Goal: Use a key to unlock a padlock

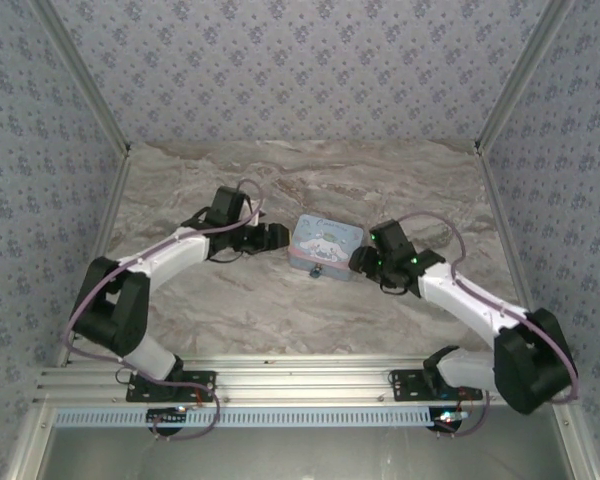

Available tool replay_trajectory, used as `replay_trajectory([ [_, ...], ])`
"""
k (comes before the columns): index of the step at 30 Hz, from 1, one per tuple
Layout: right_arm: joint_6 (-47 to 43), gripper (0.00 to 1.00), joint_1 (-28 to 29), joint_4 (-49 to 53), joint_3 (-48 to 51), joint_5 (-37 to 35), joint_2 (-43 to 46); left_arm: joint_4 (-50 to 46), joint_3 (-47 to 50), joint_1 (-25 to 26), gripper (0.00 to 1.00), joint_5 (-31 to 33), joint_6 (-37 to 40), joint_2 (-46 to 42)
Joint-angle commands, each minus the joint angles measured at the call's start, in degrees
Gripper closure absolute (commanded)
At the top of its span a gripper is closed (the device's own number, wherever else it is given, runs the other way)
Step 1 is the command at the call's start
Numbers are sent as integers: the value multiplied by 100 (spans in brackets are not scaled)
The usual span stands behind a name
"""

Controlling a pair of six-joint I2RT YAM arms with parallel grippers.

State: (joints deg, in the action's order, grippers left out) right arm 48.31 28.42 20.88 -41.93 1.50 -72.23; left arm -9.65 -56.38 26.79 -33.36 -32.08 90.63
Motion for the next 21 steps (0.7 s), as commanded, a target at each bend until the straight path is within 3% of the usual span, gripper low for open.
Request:
replay_trajectory([
  [1,-390,41,-184,-176,-631,559,-611,277,-325,71,37,-382,-123,393],
  [13,-1073,43,-875,60,-2301,1263,-2613,-33,-1320,206,38,-881,50,1475],
  [21,-1663,42,-1075,466,-3723,1684,-3747,-225,-1591,310,38,-1006,117,1676],
])
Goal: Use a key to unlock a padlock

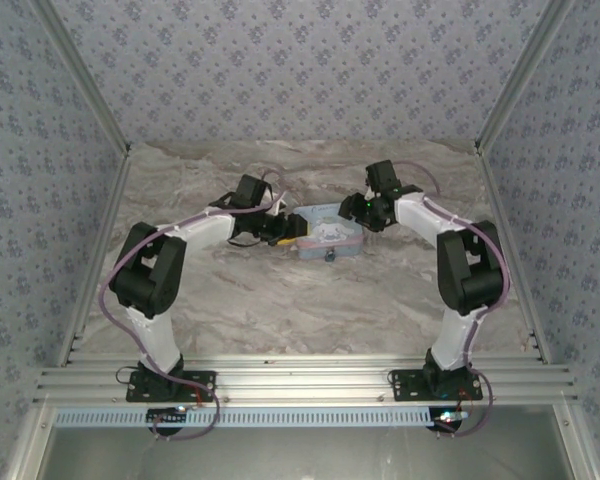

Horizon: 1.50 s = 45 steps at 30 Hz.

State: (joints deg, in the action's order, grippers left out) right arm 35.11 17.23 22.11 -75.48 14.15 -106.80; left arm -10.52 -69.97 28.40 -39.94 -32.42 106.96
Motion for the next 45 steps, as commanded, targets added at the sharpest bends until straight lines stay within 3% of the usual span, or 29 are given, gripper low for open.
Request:
replay_trajectory([
  [1,-392,41,35,406,-522,445,-388,-193,-249,142,38,-323,186,23],
  [5,-462,37,41,606,-884,422,-528,-682,-277,142,38,12,482,-167],
  [11,-462,30,157,587,-499,178,79,-1875,-385,-102,34,1202,1000,-777],
  [19,-218,27,329,129,960,44,1224,-3070,-333,-955,31,2281,1291,-1487],
  [24,-169,26,707,39,1414,-49,1477,-3136,-305,-1498,31,2608,1326,-1561],
  [30,-236,26,1568,6,1624,-689,1907,-3046,-567,-1894,38,2886,1153,-1102],
  [34,-251,25,1983,160,1648,-998,2204,-2991,-930,-1917,39,3443,815,-646],
  [41,149,25,2243,160,2371,-1526,3168,-3440,-2268,-1917,52,3863,393,680],
  [45,549,25,2327,50,2949,-1789,3852,-3625,-2948,-1913,54,4018,301,1340],
])
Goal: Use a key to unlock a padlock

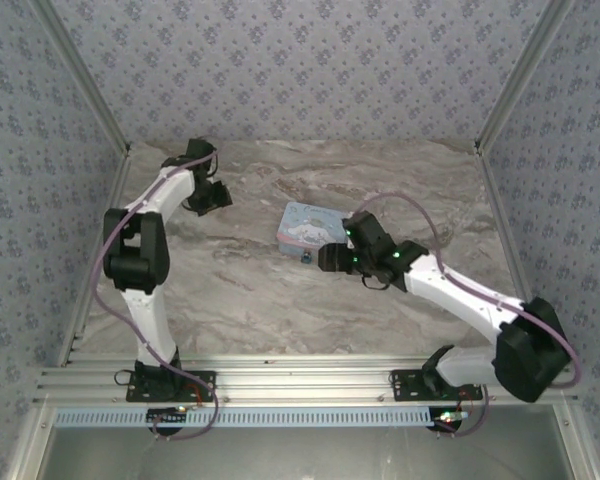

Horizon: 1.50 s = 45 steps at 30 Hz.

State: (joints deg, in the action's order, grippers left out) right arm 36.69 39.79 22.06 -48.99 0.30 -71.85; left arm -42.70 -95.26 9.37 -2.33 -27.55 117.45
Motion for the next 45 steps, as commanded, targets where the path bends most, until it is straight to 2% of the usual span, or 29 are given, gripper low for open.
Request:
replay_trajectory([
  [1,466,25,73,74,442,-484,524,-472,-579,-14,54,339,-189,440],
  [5,736,24,80,203,944,-857,1116,-753,-1192,-14,54,603,-150,977],
  [11,1099,23,34,-41,1513,-1321,1668,-988,-1934,-12,58,483,3,1627],
  [20,1019,22,-97,-177,1433,-1376,1487,-750,-1374,109,69,314,-27,1486],
  [22,972,22,-108,-143,1381,-1326,1433,-689,-1220,131,68,302,-10,1400],
  [25,948,22,-105,-85,1365,-1286,1452,-612,-1066,153,56,357,182,1258],
  [26,946,22,-105,-66,1379,-1294,1486,-564,-1018,154,52,349,324,1202],
  [29,962,22,-110,7,1451,-1317,1634,-503,-1012,146,51,253,911,1076],
  [34,1008,23,-103,80,1599,-1339,1959,-481,-1004,153,56,-166,2705,802],
  [36,1020,23,-86,103,1646,-1326,2071,-493,-904,145,56,-88,3537,686],
  [38,1025,23,-69,134,1656,-1300,2120,-480,-865,66,56,-56,4026,645],
  [41,1005,23,-63,188,1631,-1247,2132,-463,-950,-183,55,-432,4082,693],
  [45,957,23,-55,261,1586,-1216,2139,-689,-1186,-233,58,-407,4229,916],
])
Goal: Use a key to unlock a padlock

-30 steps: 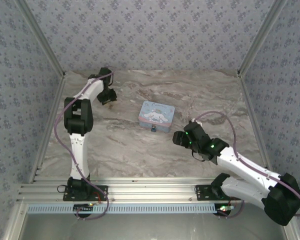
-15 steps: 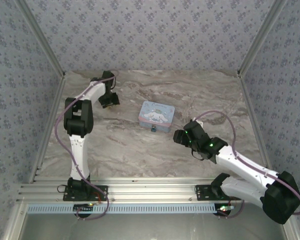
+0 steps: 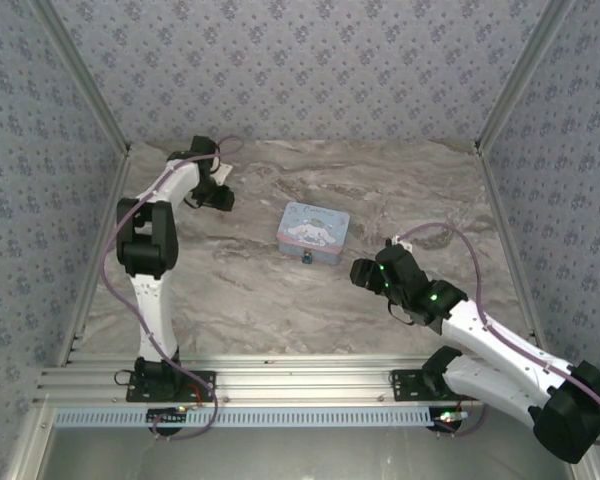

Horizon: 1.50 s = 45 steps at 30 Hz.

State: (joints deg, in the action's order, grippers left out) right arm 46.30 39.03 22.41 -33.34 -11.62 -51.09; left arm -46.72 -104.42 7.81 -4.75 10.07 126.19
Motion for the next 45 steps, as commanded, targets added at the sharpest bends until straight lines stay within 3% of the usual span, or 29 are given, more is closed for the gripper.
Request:
replay_trajectory([
  [1,-10,23,26,240,25,-31,63,-336,-282,-78,61,-218,559,76],
  [16,-113,23,26,171,-31,-32,-47,-390,-402,-61,68,-511,1360,418],
  [34,-207,23,47,273,-254,160,-223,-246,-422,-49,74,-724,1327,591],
  [41,-171,23,94,229,-201,184,-241,-173,-255,-52,97,-851,1219,361],
  [45,-164,23,122,222,-208,246,-243,-14,9,-52,100,-947,1074,52],
])
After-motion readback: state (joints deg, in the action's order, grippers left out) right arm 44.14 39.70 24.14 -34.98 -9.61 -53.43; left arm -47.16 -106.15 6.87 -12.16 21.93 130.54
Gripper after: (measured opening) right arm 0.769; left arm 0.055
